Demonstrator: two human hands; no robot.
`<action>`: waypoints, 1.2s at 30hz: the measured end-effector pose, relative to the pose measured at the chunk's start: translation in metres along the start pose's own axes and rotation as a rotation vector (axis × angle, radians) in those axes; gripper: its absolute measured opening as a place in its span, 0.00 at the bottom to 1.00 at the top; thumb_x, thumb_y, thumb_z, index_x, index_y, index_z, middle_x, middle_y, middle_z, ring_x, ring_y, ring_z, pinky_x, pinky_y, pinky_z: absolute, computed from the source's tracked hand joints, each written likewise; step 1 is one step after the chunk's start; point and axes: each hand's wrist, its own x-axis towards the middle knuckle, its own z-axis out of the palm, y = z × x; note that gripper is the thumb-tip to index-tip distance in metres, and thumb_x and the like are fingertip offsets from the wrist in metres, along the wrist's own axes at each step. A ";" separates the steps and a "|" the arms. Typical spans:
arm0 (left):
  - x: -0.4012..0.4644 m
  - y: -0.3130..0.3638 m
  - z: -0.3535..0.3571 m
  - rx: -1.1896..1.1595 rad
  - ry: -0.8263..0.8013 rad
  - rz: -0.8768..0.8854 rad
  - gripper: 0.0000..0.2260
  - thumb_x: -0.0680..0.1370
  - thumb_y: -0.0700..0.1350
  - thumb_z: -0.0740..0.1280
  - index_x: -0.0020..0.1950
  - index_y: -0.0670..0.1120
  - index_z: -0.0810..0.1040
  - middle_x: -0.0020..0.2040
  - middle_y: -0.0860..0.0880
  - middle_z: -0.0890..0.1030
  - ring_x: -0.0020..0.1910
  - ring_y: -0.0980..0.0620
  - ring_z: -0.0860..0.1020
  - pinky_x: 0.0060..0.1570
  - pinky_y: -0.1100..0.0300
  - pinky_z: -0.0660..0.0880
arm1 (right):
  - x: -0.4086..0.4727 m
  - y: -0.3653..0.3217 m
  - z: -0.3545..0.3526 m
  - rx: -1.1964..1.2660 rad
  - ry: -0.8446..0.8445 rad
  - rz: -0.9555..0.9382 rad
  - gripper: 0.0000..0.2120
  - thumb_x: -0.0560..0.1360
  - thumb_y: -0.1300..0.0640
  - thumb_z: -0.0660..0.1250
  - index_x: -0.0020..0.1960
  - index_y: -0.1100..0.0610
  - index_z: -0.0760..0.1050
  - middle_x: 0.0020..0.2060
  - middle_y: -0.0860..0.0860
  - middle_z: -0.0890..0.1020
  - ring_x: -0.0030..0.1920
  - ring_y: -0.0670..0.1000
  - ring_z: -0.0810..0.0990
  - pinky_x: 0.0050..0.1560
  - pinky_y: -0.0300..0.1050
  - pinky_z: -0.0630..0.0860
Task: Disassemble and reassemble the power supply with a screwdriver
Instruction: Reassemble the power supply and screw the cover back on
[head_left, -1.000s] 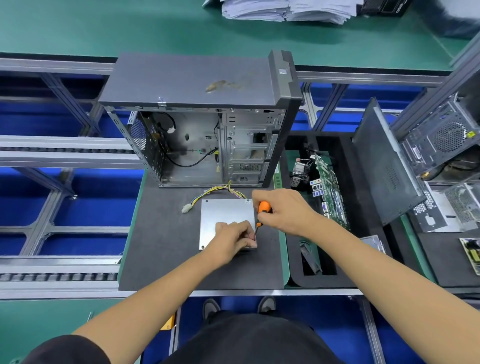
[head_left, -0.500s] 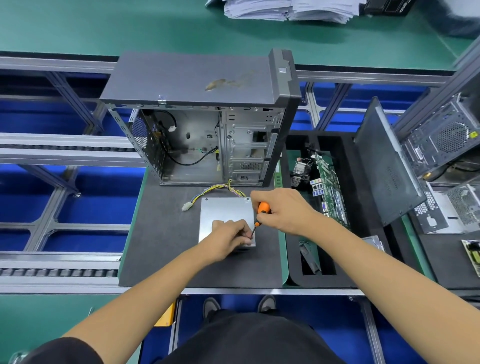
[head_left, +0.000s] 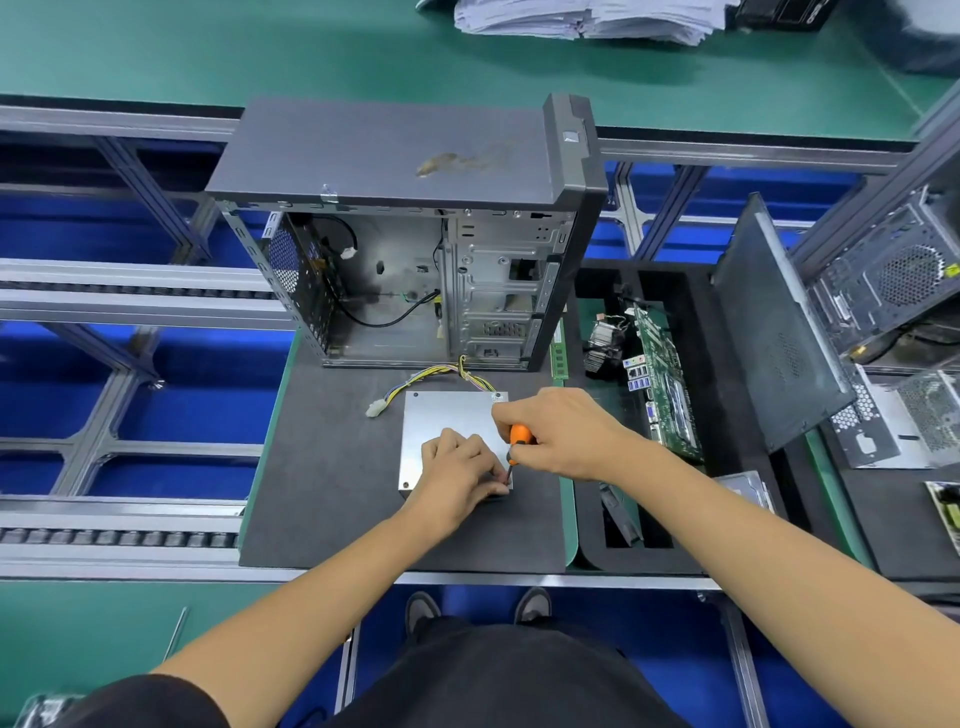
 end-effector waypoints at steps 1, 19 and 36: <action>0.000 0.000 0.000 0.000 0.008 0.001 0.06 0.75 0.57 0.73 0.48 0.57 0.81 0.44 0.63 0.68 0.48 0.57 0.58 0.49 0.59 0.53 | 0.000 0.000 0.001 -0.008 0.001 -0.005 0.06 0.69 0.48 0.60 0.42 0.45 0.64 0.26 0.43 0.70 0.34 0.49 0.71 0.32 0.40 0.57; -0.006 -0.011 0.010 -0.071 0.112 0.030 0.14 0.77 0.67 0.64 0.48 0.58 0.81 0.43 0.59 0.75 0.48 0.55 0.66 0.55 0.58 0.58 | 0.006 -0.001 0.001 -0.061 -0.036 -0.067 0.06 0.69 0.47 0.60 0.42 0.46 0.62 0.27 0.44 0.71 0.32 0.48 0.70 0.30 0.41 0.58; -0.002 -0.012 0.003 -0.166 0.053 -0.010 0.07 0.74 0.60 0.74 0.45 0.58 0.84 0.44 0.61 0.76 0.50 0.56 0.65 0.58 0.64 0.56 | 0.015 -0.006 -0.026 -0.177 -0.198 -0.191 0.06 0.72 0.53 0.60 0.48 0.46 0.65 0.43 0.44 0.65 0.32 0.53 0.70 0.30 0.47 0.62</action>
